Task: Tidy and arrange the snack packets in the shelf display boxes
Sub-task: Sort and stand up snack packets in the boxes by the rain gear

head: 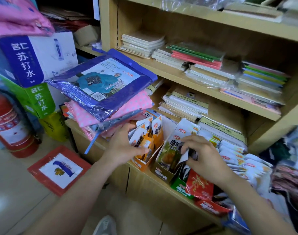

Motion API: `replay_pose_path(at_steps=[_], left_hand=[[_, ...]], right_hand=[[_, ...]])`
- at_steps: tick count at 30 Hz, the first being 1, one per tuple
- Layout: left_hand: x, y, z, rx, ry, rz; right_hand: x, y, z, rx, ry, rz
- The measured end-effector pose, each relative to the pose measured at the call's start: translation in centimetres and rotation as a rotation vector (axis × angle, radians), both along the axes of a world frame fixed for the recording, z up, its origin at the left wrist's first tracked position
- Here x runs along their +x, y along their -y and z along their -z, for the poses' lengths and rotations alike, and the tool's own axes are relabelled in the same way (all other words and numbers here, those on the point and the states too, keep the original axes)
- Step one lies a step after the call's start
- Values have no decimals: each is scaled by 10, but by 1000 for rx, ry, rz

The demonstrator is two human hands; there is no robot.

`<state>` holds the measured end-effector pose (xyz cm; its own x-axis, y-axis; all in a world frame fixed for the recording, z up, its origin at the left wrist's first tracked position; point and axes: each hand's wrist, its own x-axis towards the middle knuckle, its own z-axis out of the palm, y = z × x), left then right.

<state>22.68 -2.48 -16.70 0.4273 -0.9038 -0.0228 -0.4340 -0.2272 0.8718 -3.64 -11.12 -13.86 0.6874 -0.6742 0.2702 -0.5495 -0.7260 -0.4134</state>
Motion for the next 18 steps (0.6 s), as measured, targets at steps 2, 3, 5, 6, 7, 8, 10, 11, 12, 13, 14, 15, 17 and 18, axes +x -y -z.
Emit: replay_pose_path(at_steps=[2,3,5,6,7,8,10,11,12,13,14,15,17,18], left_hand=[[-4,-1,2,10,65,-3],[-5,-1,2,-17,97,-18],[-7,-1,0,-106,232,-87],[-8,-2,-2,-169,343,-135],[-10,-3,-5,-246,471,-169],[-13,-4,-9,-335,591,-178],[-24,-4,-14,-520,692,-80],[-32,-3,-15,-575,660,32],[-41,-2,-15,-577,594,161],[-50,0,-14,-529,528,286],[-60,1,-13,-455,494,386],[-68,5,-11,-379,502,446],[-80,15,-8,-293,586,473],[-83,21,-6,-276,610,464]], right_hand=[[-3,-8,0,7,-17,45],[-5,-10,0,17,-24,70],[-9,-11,2,58,-13,98],[-12,-11,3,74,-3,99],[-14,-12,5,82,7,100],[-17,-12,6,85,20,106],[-20,-13,7,100,46,114],[-21,-13,6,109,56,106],[-21,-13,5,115,64,91],[-22,-12,5,115,64,78],[-23,-12,5,113,54,79],[-24,-12,5,120,37,95],[-28,-11,4,157,9,136],[-30,-11,4,167,0,145]])
